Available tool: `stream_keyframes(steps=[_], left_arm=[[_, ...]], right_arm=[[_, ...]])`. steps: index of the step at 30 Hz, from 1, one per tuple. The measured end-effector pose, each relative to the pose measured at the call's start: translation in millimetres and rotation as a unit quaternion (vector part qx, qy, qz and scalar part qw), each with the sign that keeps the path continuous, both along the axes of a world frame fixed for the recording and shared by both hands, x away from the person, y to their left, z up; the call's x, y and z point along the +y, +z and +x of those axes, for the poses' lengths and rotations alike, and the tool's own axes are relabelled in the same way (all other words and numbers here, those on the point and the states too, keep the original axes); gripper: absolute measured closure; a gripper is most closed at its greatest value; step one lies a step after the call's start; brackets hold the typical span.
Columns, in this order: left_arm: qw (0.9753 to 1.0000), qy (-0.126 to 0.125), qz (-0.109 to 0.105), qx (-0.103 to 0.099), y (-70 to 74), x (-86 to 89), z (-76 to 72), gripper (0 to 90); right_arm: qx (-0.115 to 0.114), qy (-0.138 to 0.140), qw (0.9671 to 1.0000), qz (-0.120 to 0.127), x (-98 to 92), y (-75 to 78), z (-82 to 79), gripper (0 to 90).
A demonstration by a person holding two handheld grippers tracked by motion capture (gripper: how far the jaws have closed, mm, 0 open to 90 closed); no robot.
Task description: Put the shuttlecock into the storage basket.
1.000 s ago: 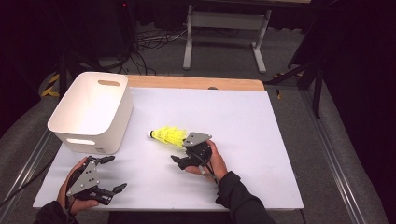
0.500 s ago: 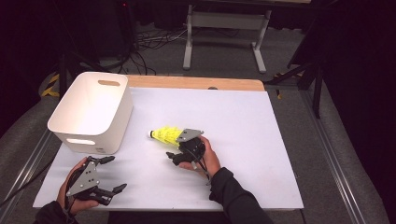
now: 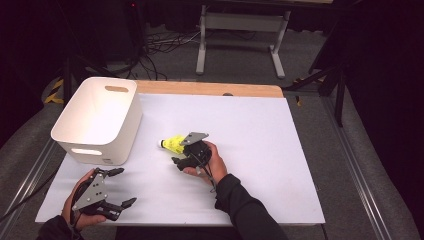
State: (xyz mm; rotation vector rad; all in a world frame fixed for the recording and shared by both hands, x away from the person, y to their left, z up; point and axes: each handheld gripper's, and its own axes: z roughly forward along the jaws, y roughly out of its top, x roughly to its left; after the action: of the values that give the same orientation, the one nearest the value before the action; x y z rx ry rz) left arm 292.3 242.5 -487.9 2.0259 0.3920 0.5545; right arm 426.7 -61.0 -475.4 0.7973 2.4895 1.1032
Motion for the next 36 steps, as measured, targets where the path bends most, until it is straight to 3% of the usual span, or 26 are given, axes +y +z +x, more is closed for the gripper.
stream_keyframes(steps=[5,8,12,18,25,36], left_arm=[[1.0000,-0.003,0.002,0.002,-0.8,-1.4,-0.7,5.2],[1.0000,-0.004,0.004,0.002,-1.1,-2.3,-1.1,5.1],[1.0000,-0.002,0.003,0.002,-0.9,-1.1,-0.6,5.1],[1.0000,-0.001,0.005,0.003,-1.5,-1.4,-0.9,5.1],[1.0000,0.002,0.006,0.004,-1.8,-1.2,-1.3,5.2],[0.9999,0.010,0.010,0.005,-2.4,-1.7,-1.6,5.3]], right_arm=[[0.004,-0.017,0.9997,0.014,4.8,1.7,6.5,36.5],[0.009,-0.036,0.9992,0.016,6.6,2.3,12.6,45.9],[0.010,-0.061,0.9980,0.012,9.7,3.8,18.5,66.5],[-0.004,-0.055,0.9985,-0.006,16.4,5.0,18.9,80.7],[-0.016,-0.049,0.9986,-0.001,13.9,9.7,16.6,83.7],[-0.039,-0.038,0.9984,0.015,-10.4,21.2,-0.3,83.8]])
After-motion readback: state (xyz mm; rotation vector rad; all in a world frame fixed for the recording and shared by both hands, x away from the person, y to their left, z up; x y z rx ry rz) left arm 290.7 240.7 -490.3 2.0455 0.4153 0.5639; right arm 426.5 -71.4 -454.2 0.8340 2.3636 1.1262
